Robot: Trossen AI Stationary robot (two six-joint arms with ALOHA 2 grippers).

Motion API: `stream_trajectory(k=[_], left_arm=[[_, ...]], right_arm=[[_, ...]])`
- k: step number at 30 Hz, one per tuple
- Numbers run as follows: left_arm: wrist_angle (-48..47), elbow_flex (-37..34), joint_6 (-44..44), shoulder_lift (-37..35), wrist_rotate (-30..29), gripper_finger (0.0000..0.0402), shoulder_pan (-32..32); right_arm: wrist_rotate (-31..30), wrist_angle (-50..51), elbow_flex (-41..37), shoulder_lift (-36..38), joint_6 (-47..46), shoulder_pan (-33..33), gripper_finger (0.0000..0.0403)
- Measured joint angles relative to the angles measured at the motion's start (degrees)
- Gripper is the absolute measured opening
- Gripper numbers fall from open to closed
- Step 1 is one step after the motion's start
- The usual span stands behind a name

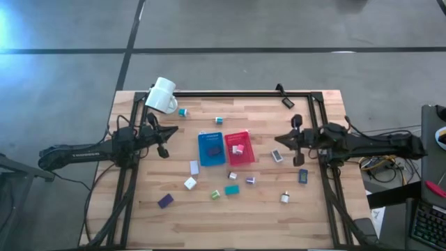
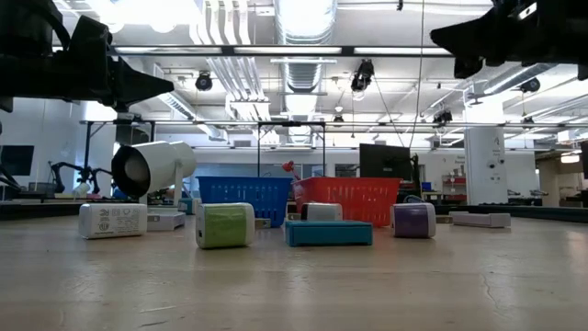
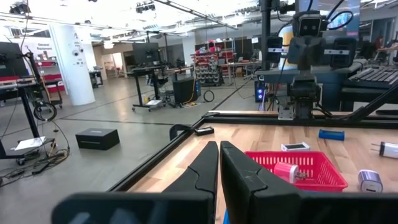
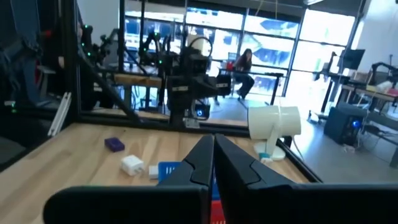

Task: Pick & Place Office items
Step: Put the white digital clock into the blue bin

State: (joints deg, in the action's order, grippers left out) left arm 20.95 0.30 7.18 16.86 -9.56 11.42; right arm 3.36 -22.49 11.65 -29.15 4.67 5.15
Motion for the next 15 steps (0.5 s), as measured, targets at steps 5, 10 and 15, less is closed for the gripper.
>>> stream_trajectory(k=[5,10,15], left_arm=[[0.00,0.00,0.02,0.00,0.00,0.0023,0.00],[0.00,0.00,-0.17,0.00,0.01,0.0023,0.00],[-0.02,0.00,-0.17,0.00,0.02,0.0023,0.04]], right_arm=[[0.72,-0.48,-2.23,1.42,0.25,0.05,0.0008],[2.31,-0.59,-3.57,1.36,1.01,1.62,0.0008],[4.46,-0.54,-3.89,1.40,-1.54,4.85,0.0008]])
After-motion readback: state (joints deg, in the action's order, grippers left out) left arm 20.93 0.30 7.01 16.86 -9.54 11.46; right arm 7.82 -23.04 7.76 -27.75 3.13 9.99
